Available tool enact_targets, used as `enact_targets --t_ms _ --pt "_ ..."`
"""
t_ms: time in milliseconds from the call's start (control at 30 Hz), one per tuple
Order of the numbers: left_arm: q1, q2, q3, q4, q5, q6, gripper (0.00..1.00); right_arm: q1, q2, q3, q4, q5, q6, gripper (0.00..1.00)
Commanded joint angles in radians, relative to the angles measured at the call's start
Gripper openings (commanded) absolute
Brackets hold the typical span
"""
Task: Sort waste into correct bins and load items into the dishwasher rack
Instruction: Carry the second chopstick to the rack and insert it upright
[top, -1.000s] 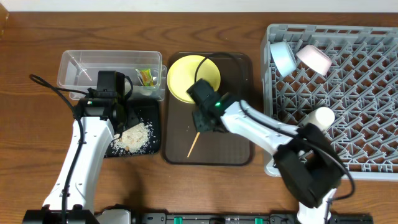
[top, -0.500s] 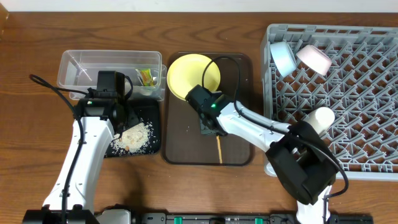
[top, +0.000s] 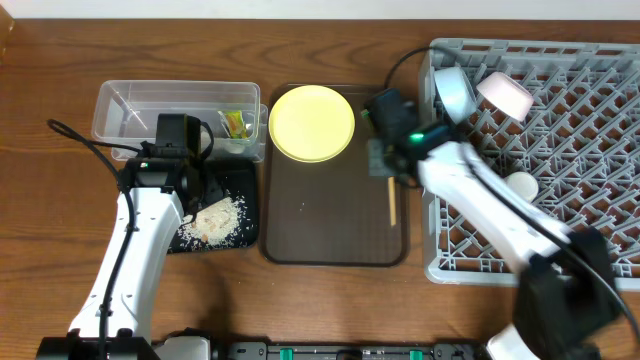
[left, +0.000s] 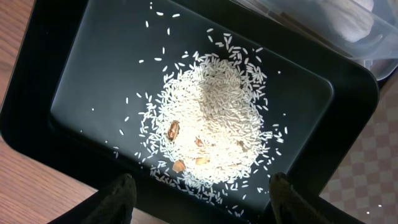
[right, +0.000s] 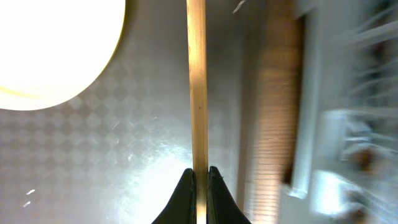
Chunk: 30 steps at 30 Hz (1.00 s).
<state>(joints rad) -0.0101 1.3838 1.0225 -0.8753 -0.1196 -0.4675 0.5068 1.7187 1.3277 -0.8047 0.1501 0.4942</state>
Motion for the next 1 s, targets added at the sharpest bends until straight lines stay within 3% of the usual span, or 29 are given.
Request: enact_targets --t_ms 0,367,733,800,900,967 --pt "0.004 -0.008 0.008 -0.002 -0.019 -0.002 0.71 -0.057 -0.105 0.004 -0.048 -0.008 -0.095 0.01" --pt "0.004 -0.007 0.008 -0.002 -0.019 -0.003 0.71 -0.308 -0.173 -0.012 -0.191 -0.05 -0.201 0.01" --pt "0.004 -0.007 0.008 0.002 -0.019 -0.018 0.71 -0.324 -0.1 -0.109 -0.136 -0.164 -0.261 0.01" --pt "0.004 -0.007 0.008 0.002 -0.019 -0.018 0.71 -0.32 -0.097 -0.113 -0.119 -0.163 -0.264 0.07" --pt "0.004 -0.007 0.008 0.001 -0.019 -0.017 0.71 -0.316 -0.097 -0.112 -0.089 -0.163 -0.264 0.3" --pt "0.004 -0.007 0.008 0.001 -0.019 -0.017 0.72 -0.316 -0.097 -0.111 -0.074 -0.163 -0.264 0.31"
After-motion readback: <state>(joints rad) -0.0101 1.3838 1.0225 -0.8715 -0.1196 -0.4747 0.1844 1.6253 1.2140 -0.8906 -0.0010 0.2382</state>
